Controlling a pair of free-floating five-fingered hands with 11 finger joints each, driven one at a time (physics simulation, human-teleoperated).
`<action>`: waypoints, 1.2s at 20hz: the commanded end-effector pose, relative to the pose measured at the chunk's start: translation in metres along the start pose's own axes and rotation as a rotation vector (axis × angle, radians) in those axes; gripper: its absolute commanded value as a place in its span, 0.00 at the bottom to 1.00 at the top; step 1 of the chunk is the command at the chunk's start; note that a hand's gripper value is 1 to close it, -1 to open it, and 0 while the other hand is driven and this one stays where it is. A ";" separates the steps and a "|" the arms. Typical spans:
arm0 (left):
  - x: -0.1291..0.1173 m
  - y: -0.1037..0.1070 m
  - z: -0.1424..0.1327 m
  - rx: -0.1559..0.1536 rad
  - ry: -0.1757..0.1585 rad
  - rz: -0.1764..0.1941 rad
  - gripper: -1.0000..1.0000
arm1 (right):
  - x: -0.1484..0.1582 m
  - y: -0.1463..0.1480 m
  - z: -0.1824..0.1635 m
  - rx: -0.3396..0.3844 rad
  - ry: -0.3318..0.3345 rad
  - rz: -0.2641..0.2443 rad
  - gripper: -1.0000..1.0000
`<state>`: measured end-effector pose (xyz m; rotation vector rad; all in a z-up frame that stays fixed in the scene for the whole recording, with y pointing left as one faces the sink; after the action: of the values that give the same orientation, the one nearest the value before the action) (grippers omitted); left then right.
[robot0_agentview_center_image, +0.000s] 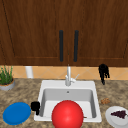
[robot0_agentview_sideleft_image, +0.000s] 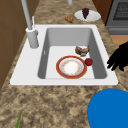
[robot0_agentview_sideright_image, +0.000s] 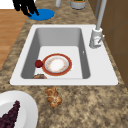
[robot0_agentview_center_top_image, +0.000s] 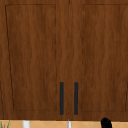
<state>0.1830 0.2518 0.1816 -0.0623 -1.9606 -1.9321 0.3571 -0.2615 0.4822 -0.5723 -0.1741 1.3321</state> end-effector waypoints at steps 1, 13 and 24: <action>0.000 0.000 0.000 0.000 0.000 0.000 0.50 | 0.010 -0.001 -0.006 0.002 -0.002 -0.007 0.00; 0.000 0.000 0.000 0.000 0.000 0.000 0.50 | -0.038 0.080 0.001 -0.108 -0.045 -0.063 0.00; 0.000 0.000 0.000 0.000 0.000 0.000 0.50 | -0.081 0.159 -0.035 -0.138 -0.060 -0.102 0.00</action>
<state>0.1830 0.2518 0.1816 -0.0623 -1.9606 -1.9321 0.2228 -0.3174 0.4090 -0.6425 -0.3218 1.2537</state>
